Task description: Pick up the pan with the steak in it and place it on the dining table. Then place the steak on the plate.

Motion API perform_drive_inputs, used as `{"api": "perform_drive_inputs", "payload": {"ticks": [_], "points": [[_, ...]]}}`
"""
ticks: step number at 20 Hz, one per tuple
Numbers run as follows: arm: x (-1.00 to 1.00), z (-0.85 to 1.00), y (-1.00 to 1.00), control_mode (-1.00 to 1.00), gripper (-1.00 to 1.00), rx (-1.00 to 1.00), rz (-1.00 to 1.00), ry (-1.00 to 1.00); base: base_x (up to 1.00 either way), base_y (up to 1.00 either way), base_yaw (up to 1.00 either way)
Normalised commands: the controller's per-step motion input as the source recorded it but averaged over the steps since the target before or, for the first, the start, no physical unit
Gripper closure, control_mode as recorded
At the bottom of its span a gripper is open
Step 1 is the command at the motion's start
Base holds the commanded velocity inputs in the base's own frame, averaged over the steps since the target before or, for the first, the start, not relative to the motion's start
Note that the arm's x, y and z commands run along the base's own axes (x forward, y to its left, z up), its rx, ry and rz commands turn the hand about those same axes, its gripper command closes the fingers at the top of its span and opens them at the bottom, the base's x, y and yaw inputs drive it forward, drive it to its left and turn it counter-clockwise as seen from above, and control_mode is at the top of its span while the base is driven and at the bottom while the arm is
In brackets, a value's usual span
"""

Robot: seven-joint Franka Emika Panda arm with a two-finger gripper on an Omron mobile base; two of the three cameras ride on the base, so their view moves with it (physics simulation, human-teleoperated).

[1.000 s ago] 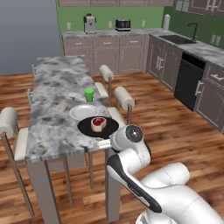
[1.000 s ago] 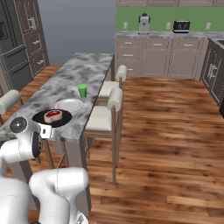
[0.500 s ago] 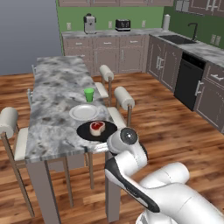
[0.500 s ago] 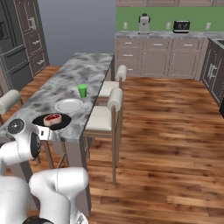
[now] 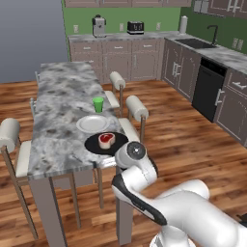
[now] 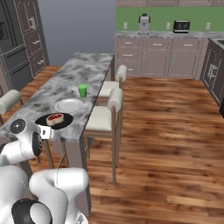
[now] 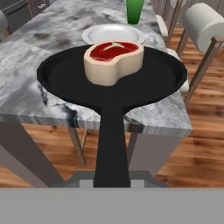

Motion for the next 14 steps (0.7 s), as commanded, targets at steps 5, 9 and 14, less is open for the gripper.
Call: {"api": "perform_drive_inputs", "payload": {"ticks": [5,9,14], "points": [[0.00,-0.01,-0.02,-1.00,1.00,0.00,0.00,0.00,0.00,0.00,0.00],[0.09,-0.11,0.00,-1.00,1.00,0.00,0.00,-0.02,0.00,0.00,0.00],[0.19,-0.25,-0.01,-1.00,1.00,0.00,0.00,-0.05,0.00,0.00,0.00]]}}
